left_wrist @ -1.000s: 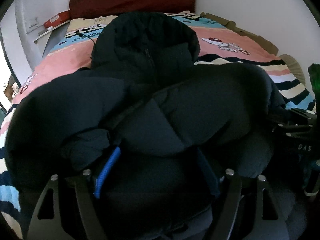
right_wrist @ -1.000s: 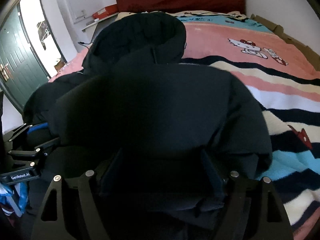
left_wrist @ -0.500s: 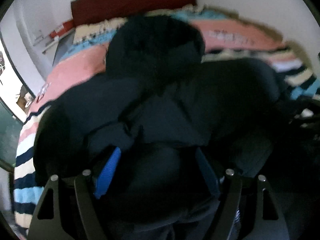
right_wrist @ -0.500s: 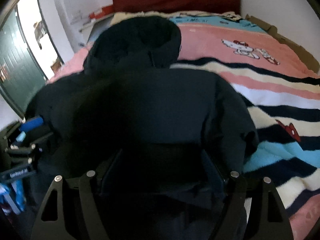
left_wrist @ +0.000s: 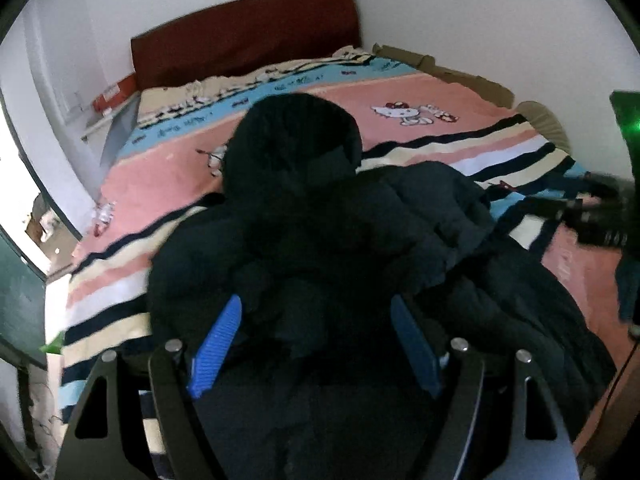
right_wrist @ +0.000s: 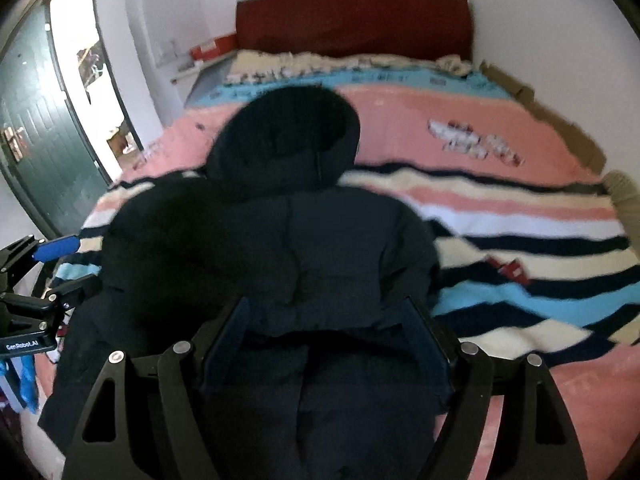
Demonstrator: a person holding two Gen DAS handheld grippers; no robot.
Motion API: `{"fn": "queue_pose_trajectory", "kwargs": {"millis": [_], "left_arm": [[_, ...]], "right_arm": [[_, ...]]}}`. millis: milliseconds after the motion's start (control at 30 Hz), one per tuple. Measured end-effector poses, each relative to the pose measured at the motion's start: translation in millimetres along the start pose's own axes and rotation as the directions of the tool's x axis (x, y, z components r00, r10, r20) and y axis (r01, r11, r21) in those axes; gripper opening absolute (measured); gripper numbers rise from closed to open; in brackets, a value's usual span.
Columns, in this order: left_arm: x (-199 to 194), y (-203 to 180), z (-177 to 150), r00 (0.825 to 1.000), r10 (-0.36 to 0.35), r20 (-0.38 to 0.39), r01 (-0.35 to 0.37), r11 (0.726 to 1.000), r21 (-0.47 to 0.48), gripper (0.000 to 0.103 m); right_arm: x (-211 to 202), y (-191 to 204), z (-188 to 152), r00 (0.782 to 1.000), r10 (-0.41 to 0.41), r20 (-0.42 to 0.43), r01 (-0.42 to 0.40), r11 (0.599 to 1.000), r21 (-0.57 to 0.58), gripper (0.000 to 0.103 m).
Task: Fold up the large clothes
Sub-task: 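Open both grippers and lift them off the folded jacket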
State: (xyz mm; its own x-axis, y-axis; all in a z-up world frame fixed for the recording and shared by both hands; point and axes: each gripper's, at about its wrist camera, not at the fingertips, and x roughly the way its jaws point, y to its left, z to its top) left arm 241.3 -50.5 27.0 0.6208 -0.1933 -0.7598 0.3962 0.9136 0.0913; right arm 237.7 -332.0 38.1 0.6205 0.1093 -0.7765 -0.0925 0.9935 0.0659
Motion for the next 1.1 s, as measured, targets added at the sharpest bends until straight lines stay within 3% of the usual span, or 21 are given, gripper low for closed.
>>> {"fn": "queue_pose_trajectory", "kwargs": {"millis": [267, 500, 633, 833, 1100], "left_arm": [[-55.4, 42.9, -0.9, 0.998, 0.048, 0.047, -0.046, 0.998, -0.050, 0.076], [-66.4, 82.4, 11.4, 0.996, 0.052, 0.066, -0.045, 0.993, -0.110, 0.076], [-63.9, 106.2, 35.4, 0.996, 0.033, 0.086, -0.020, 0.989, -0.147, 0.076], [-34.5, 129.7, 86.1, 0.997, 0.033, 0.074, -0.024, 0.993, -0.117, 0.076], [62.6, 155.2, 166.4, 0.998, -0.010, 0.063, 0.019, 0.988, -0.154, 0.076]], "right_arm": [[-69.9, -3.8, 16.2, 0.994, -0.033, 0.101, 0.035, 0.999, -0.012, 0.079], [-86.0, -7.0, 35.4, 0.990, -0.038, 0.136, 0.042, 0.999, -0.024, 0.079], [-87.3, -15.4, 60.5, 0.987, -0.006, 0.162, 0.005, 1.000, 0.007, 0.079], [-60.9, -29.9, 116.3, 0.985, -0.033, 0.170, 0.030, 0.999, 0.019, 0.083], [17.7, -41.1, 188.1, 0.988, -0.041, 0.150, 0.044, 0.999, -0.015, 0.086]]}}
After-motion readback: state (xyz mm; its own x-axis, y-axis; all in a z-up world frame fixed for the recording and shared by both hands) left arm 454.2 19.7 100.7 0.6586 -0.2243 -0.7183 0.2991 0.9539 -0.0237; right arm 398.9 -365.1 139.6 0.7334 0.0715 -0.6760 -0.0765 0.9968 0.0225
